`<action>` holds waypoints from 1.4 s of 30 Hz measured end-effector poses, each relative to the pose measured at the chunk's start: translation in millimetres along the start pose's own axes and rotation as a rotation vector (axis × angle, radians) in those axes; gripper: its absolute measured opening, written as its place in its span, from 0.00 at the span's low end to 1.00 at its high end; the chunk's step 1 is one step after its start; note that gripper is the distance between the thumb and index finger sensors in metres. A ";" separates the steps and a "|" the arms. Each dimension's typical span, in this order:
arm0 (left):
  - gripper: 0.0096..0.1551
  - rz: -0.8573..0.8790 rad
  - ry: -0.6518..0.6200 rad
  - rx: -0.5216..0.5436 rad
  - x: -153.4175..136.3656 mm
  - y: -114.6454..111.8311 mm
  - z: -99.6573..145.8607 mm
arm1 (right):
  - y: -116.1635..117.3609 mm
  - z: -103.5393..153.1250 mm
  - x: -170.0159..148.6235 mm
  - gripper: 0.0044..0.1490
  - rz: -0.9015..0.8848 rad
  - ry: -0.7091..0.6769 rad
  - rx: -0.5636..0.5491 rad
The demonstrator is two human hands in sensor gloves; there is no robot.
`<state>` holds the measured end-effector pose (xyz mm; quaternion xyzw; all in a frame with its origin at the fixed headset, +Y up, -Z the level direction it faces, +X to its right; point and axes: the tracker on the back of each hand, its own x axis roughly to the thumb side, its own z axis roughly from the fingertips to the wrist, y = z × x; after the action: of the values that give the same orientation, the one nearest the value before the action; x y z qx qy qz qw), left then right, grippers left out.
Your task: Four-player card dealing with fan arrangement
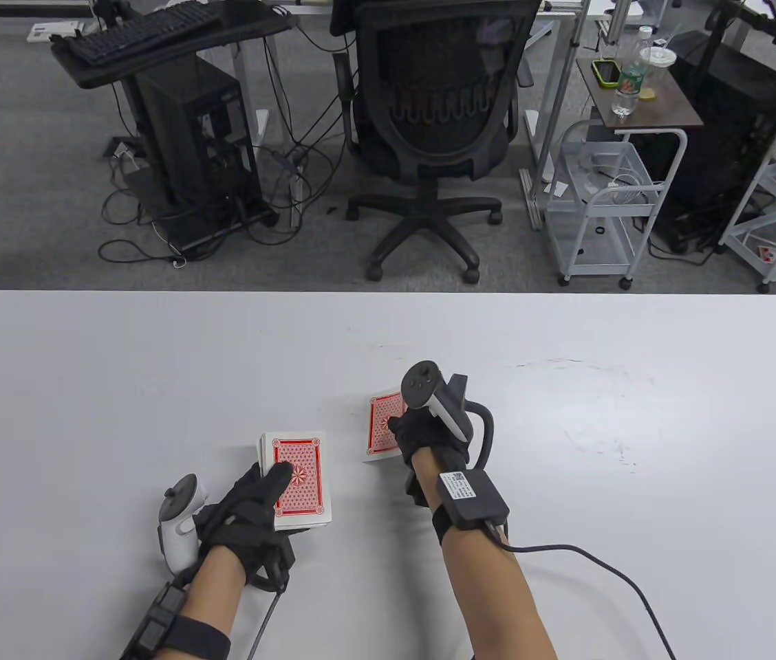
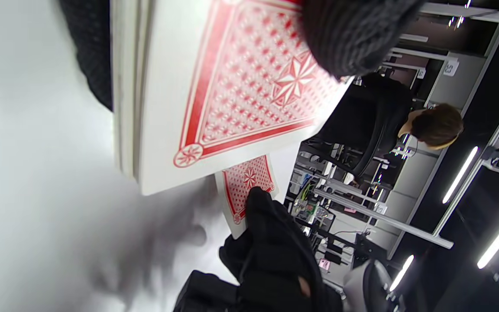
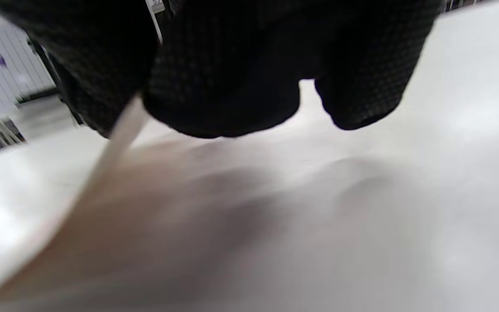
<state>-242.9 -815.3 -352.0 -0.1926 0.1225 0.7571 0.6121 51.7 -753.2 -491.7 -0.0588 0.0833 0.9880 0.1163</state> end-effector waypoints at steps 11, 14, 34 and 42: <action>0.32 0.038 -0.020 -0.018 0.9 -3.3 -1.4 | -11.5 17.0 -9.1 0.48 -0.031 -0.037 -0.015; 0.32 0.072 -0.034 -0.036 0.9 -7.7 -1.4 | -17.6 45.2 -1.0 0.44 -0.352 -0.193 0.111; 0.30 0.090 -0.118 -0.086 -0.1 -35.6 4.0 | -11.0 91.6 -32.5 0.41 -0.804 -0.370 0.194; 0.30 0.044 -0.087 0.004 -2.8 -13.2 -2.1 | -31.3 58.5 -120.6 0.45 -0.552 -0.130 0.127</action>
<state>-229.3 -815.7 -352.0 -0.1556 0.1014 0.7778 0.6005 170.0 -739.3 -422.7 -0.0082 0.1180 0.9135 0.3893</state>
